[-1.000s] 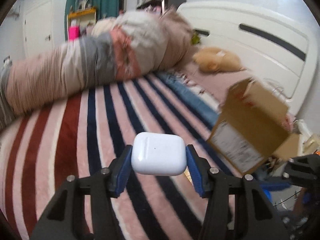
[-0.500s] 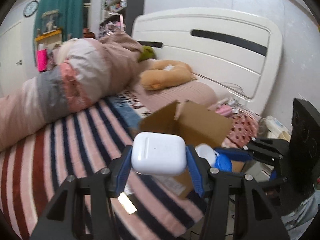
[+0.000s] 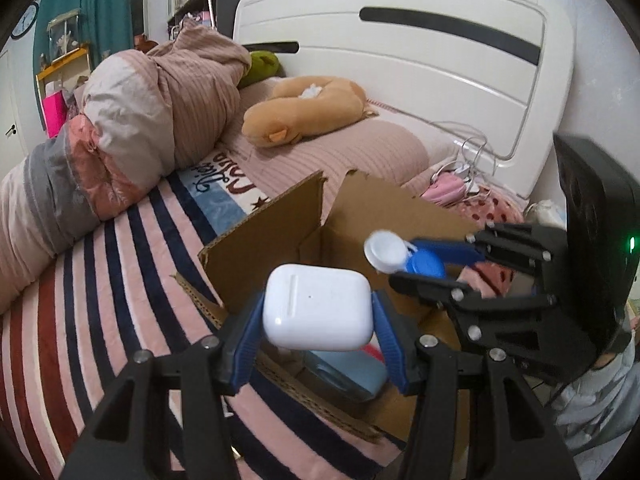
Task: Organize rigid objects
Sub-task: 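Carry the lens case with the right tool into the box while the left tool drops the earbud case in, then grasp the gold bar box with the left tool while the right tool grasps the white pump bottle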
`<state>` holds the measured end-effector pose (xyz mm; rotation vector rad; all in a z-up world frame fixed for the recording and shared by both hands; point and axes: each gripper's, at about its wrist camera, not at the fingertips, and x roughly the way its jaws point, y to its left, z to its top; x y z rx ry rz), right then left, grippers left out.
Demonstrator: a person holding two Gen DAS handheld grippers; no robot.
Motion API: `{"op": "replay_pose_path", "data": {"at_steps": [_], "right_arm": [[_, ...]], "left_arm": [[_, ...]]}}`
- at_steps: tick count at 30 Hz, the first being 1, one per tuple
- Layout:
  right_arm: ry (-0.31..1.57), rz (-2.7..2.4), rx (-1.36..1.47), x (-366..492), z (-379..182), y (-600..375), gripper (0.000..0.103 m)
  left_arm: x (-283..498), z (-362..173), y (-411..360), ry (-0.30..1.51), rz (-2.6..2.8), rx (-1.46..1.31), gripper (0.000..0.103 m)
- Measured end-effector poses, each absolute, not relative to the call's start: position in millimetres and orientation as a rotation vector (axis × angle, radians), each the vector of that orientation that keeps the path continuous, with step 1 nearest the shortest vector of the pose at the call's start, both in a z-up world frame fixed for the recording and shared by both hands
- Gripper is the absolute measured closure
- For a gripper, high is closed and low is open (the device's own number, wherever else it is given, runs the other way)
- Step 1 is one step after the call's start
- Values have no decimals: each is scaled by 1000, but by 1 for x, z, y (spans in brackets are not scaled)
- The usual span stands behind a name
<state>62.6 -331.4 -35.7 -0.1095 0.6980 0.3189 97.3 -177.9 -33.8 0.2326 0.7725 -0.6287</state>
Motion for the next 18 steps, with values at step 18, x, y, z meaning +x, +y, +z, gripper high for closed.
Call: {"op": "replay_pose_path", "data": {"at_steps": [18], "right_arm": [[747, 325, -117, 89, -43, -327, 68]], "left_arm": [[94, -26, -163, 750, -593, 249, 50]]}}
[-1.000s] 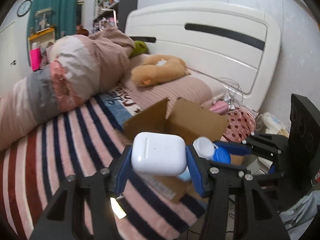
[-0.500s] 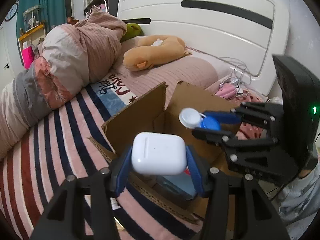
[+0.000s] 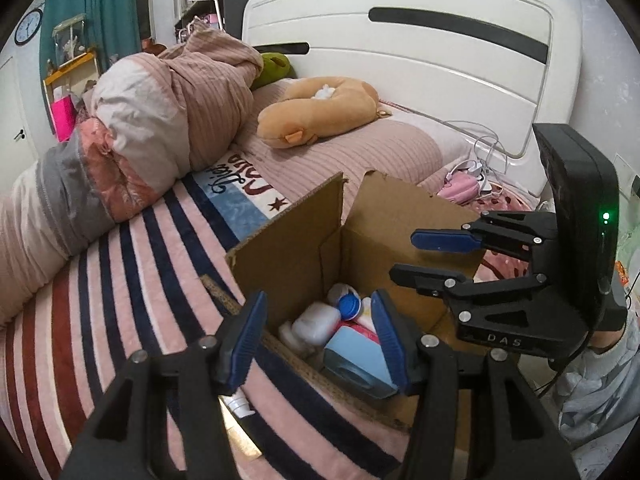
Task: Organize rigid objects
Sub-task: 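Grasp the gold bar box with the left tool while the right tool grasps the white pump bottle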
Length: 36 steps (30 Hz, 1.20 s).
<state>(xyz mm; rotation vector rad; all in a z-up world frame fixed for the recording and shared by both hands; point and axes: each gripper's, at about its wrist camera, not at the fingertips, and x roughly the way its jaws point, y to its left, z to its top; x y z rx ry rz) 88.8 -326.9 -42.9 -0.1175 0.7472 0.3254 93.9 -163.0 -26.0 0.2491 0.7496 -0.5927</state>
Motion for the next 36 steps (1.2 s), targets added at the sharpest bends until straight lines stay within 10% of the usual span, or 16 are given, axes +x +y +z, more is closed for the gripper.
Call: {"op": "replay_pose_path", "data": {"at_steps": [19, 36], "right_arm": [[642, 394, -165, 36, 5, -258, 57], [884, 580, -200, 58, -86, -123, 57]], "left_arm": [[32, 22, -51, 601, -454, 171, 30], [40, -89, 68, 763, -355, -22, 30]]}}
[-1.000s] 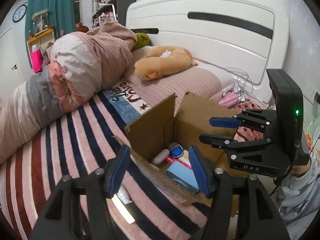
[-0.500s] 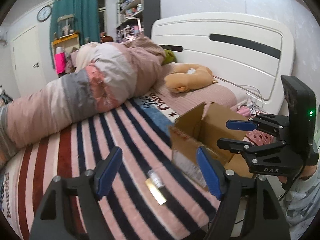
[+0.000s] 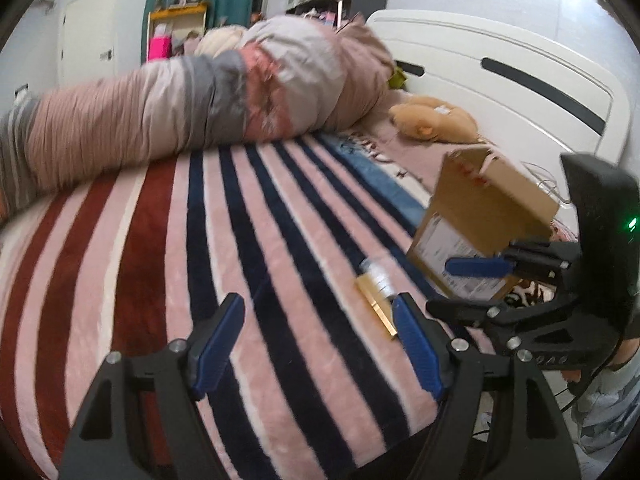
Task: Organize rigid objects
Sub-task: 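Grasp the gold bar box with the left tool while the right tool grasps the white pump bottle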
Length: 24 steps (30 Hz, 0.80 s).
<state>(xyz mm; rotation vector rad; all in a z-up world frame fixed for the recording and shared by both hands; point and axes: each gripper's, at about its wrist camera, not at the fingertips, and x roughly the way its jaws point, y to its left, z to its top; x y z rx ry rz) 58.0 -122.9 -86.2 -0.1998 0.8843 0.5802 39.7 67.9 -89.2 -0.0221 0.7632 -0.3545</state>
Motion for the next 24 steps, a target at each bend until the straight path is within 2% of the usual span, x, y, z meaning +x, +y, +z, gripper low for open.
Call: {"op": "replay_pose_path", "data": {"at_steps": [3, 4, 7, 11, 14, 19, 21, 23, 24], "right_arm": [[979, 546, -192, 73, -127, -118, 58], [1014, 521, -192, 79, -143, -118, 62], [1086, 480, -159, 95, -178, -120, 83], [1050, 492, -133, 101, -184, -112, 89], [1087, 639, 8, 103, -186, -99, 89], [1080, 709, 26, 98, -187, -79, 88], [1051, 662, -11, 95, -178, -85, 83], [998, 609, -59, 90, -164, -94, 65], [972, 580, -72, 88, -157, -101, 61]], "left_arm": [[51, -108, 74, 794, -360, -46, 30], [54, -113, 76, 803, -364, -55, 30], [63, -127, 78, 824, -375, -70, 30], [71, -136, 85, 836, -374, -94, 30], [76, -141, 89, 848, -364, -109, 30], [82, -147, 93, 871, -347, -123, 30], [82, -148, 94, 874, -346, -129, 30], [81, -150, 94, 877, -350, -132, 30], [81, -151, 92, 881, -352, -134, 30]]}}
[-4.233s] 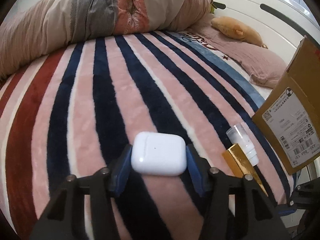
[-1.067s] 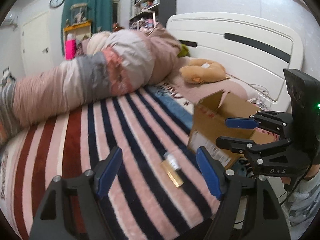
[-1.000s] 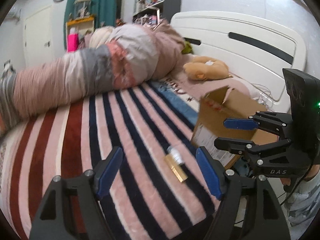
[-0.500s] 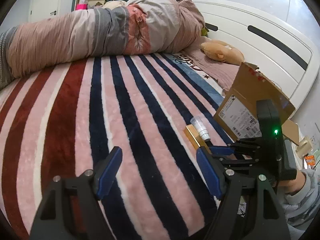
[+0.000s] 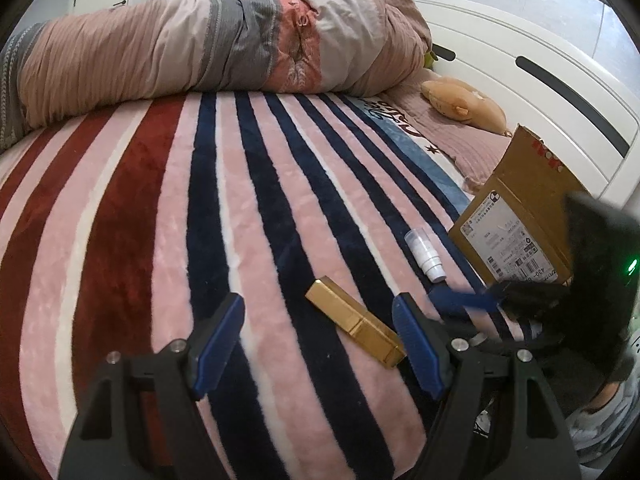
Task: Organize rigid objects
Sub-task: 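Grasp the gold bar box with the left tool while the right tool grasps the white pump bottle, then carry the gold box with the left tool into the box while the right tool drops the pump bottle in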
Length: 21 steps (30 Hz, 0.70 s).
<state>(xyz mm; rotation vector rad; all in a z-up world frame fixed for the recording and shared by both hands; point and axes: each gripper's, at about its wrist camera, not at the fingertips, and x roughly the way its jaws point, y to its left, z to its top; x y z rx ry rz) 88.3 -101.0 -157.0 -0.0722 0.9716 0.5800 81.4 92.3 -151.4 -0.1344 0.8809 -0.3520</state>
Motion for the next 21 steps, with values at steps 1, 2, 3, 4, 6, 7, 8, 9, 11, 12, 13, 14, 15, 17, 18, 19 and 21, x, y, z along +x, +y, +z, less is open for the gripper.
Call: {"op": "replay_pose_path", "data": {"at_steps": [1, 2, 3, 4, 6, 7, 8, 9, 11, 12, 13, 14, 15, 17, 18, 19, 21], "right_arm": [[952, 547, -82, 88, -152, -107, 61], [935, 496, -95, 90, -148, -116, 61], [929, 463, -102, 93, -147, -119, 61], [924, 422, -108, 98, -148, -125, 61], [935, 391, -107, 107, -154, -130, 61], [940, 383, -109, 113, -159, -131, 61], [944, 368, -119, 118, -164, -131, 61], [946, 358, -128, 121, -167, -131, 61], [956, 356, -140, 130, -176, -127, 61], [967, 356, -146, 134, -181, -124, 61], [971, 352, -156, 137, -186, -122, 62], [969, 345, -168, 140, -189, -119, 67], [962, 330, -185, 141, -192, -117, 72], [945, 314, -199, 141, -195, -117, 81], [941, 317, -199, 140, -195, -118, 81], [937, 321, -208, 138, -194, -118, 82], [928, 334, -213, 134, -192, -118, 82]], "left_arm": [[82, -153, 91, 884, -355, -139, 30], [82, -155, 89, 891, -361, -149, 30], [84, -158, 86, 900, -369, -163, 30], [84, -161, 83, 909, -376, -175, 30], [87, -170, 74, 930, -373, -178, 30], [88, -173, 69, 937, -354, -163, 30], [89, -179, 62, 944, -325, -152, 30], [91, -183, 59, 951, -315, -161, 35], [94, -192, 55, 972, -307, -206, 50], [95, -196, 51, 980, -289, -210, 56], [96, -201, 46, 976, -254, -180, 60], [94, -203, 41, 965, -228, -143, 61], [94, -203, 37, 957, -216, -125, 62], [89, -203, 33, 940, -192, -98, 70], [87, -204, 31, 935, -186, -86, 77], [86, -204, 29, 931, -186, -74, 84], [82, -203, 24, 927, -203, -50, 88]]}}
